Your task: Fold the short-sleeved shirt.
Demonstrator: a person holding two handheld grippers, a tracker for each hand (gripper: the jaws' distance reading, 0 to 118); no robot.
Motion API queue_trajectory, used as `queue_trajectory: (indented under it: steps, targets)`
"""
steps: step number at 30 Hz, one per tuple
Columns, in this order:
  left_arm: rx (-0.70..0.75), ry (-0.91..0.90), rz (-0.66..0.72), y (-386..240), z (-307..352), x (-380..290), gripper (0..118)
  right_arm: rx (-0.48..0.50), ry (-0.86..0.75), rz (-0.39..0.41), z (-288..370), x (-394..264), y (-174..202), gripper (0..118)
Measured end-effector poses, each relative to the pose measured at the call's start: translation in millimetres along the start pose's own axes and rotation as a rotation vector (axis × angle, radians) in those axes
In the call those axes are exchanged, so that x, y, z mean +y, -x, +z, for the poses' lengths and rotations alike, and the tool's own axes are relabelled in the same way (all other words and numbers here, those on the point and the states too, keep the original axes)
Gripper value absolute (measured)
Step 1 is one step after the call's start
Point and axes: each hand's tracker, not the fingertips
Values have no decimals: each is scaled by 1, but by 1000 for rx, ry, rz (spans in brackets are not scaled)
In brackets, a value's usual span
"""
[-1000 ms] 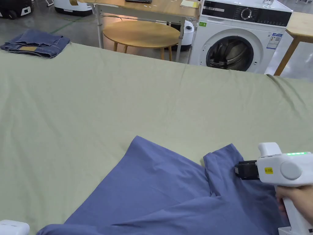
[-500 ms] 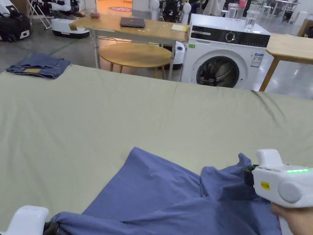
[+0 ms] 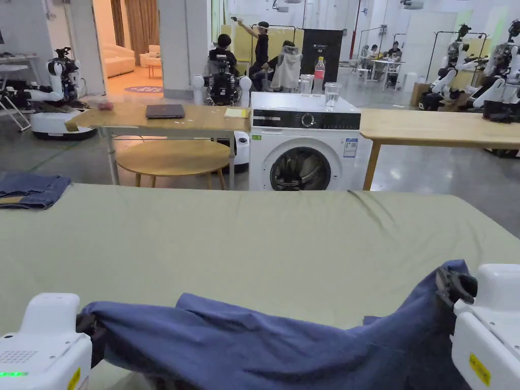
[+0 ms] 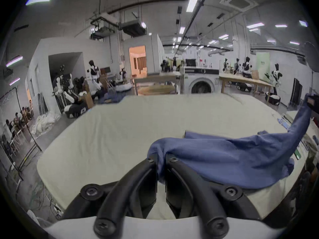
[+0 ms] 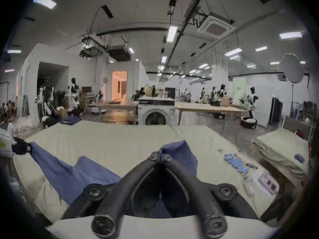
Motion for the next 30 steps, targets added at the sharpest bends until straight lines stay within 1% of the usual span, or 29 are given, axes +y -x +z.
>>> queue_trajectory:
  steps: [1, 3, 4, 8, 11, 13, 16, 19, 20, 21, 24, 25, 26, 30]
  targets:
    - [5, -9, -7, 1, 1, 10, 2, -5, -15, -8, 2, 11, -6, 0]
    - [13, -53, 1, 4, 2, 35, 2, 36, -62, -100, -3, 36, -26, 0]
    - [4, -73, 9, 6, 1, 47, 2, 37, -82, -117, -5, 49, -31, 0]
    - [12, -137, -16, 2, -7, 104, 2, 43, -163, -73, -28, 110, -49, 0]
    - [29, -174, -39, -1, -16, 146, 2, 52, -240, -62, -46, 154, -55, 0]
    - [43, -193, -42, -3, -25, 172, 2, 31, -275, -35, -59, 182, -56, 0]
    - [63, -230, -58, -6, -36, 213, 2, 25, -337, -21, -81, 225, -58, 0]
    - [97, -273, -82, -10, -43, 251, 2, 47, -377, -49, -104, 265, -60, 0]
    - [92, -298, -92, -11, -48, 263, 2, 34, -382, -43, -112, 279, -58, 0]
    - [95, -285, -89, -10, -51, 275, 2, 27, -391, -42, -119, 292, -57, 0]
    - [111, -312, -94, -9, -59, 304, 2, 30, -416, -51, -135, 328, -60, 0]
    - [126, -320, -101, -9, -60, 312, 2, 52, -420, -80, -138, 338, -61, 0]
    - [134, -332, -102, -8, -61, 321, 2, 72, -421, -90, -158, 351, -73, 0]
    - [140, -373, -111, -7, -63, 350, 2, 54, -460, -39, -165, 382, -66, 0]
